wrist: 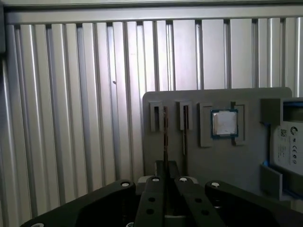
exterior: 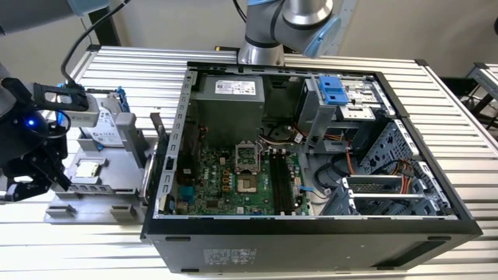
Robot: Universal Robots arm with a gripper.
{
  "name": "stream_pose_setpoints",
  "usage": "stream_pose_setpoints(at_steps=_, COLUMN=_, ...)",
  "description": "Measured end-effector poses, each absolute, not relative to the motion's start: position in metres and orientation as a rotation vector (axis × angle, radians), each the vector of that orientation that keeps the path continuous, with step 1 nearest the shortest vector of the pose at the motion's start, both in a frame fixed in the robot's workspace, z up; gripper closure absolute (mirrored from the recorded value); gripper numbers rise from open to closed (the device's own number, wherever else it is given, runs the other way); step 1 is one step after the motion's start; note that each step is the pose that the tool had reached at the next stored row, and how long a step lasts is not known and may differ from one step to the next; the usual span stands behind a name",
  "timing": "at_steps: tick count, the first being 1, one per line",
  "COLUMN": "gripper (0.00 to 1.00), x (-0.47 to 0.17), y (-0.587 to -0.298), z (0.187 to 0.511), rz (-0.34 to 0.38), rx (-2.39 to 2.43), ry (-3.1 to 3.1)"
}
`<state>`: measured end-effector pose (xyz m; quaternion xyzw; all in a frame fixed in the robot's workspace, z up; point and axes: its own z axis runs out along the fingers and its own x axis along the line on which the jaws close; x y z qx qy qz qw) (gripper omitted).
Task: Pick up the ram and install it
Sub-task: 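Pick up the ram and move it above insertion slot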
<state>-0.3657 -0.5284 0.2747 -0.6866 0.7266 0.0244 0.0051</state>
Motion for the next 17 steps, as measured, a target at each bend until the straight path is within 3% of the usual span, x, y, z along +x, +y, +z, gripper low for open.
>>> stream_pose_setpoints(at_steps=17, gripper=1.00, x=-0.366, y=-0.525, z=0.304, rz=0.065, rx=-2.154, ry=2.262)
